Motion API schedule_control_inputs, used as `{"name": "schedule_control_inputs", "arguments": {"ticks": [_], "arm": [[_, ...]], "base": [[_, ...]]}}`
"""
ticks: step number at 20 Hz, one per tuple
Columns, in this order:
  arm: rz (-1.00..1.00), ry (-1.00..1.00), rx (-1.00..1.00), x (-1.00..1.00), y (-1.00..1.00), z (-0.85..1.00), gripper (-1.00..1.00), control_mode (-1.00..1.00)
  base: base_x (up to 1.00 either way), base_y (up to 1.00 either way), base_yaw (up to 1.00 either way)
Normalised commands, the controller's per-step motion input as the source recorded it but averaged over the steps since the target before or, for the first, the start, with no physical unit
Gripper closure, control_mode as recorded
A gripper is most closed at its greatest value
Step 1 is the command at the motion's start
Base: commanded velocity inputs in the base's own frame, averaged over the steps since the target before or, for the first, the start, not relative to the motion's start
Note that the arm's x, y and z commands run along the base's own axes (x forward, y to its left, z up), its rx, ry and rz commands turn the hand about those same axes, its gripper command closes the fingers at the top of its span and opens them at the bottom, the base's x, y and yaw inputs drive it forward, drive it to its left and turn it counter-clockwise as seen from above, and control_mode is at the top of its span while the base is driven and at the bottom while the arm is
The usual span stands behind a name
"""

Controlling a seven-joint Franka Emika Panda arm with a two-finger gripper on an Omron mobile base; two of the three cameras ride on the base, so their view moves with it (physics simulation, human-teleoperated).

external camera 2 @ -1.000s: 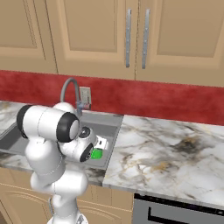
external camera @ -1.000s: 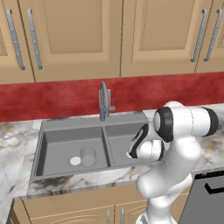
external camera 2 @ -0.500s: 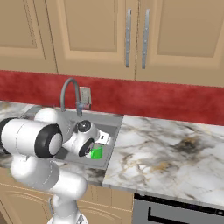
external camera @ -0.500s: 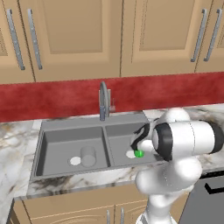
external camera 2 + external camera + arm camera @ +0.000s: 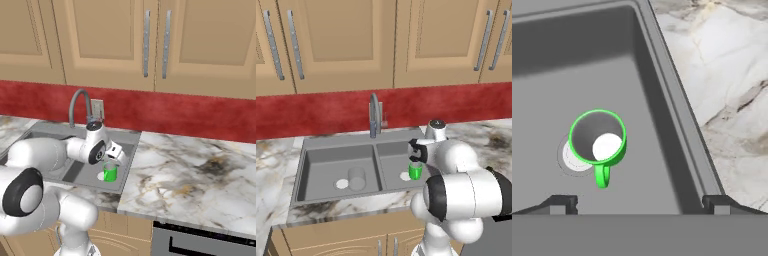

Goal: Place the glass cup in the left basin and the mug in the right basin of the sink.

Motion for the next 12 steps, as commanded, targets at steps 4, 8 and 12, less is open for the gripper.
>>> {"name": "schedule_control_inputs", "arguments": {"ticks": [4,8,12], "arm": [[-0.02,0.36,0.08,-0.33,0.00,0.42,-1.00,-1.00],[0.00,0.28,0.11,-0.37,0.00,0.34,-1.00,-1.00],[0.00,0.08,0.06,-0.44,0.08,0.19,-1.00,-1.00]], "base": [[0.00,0.00,0.00],[0.00,0.00,0.00],[0.00,0.00,0.00]]}}
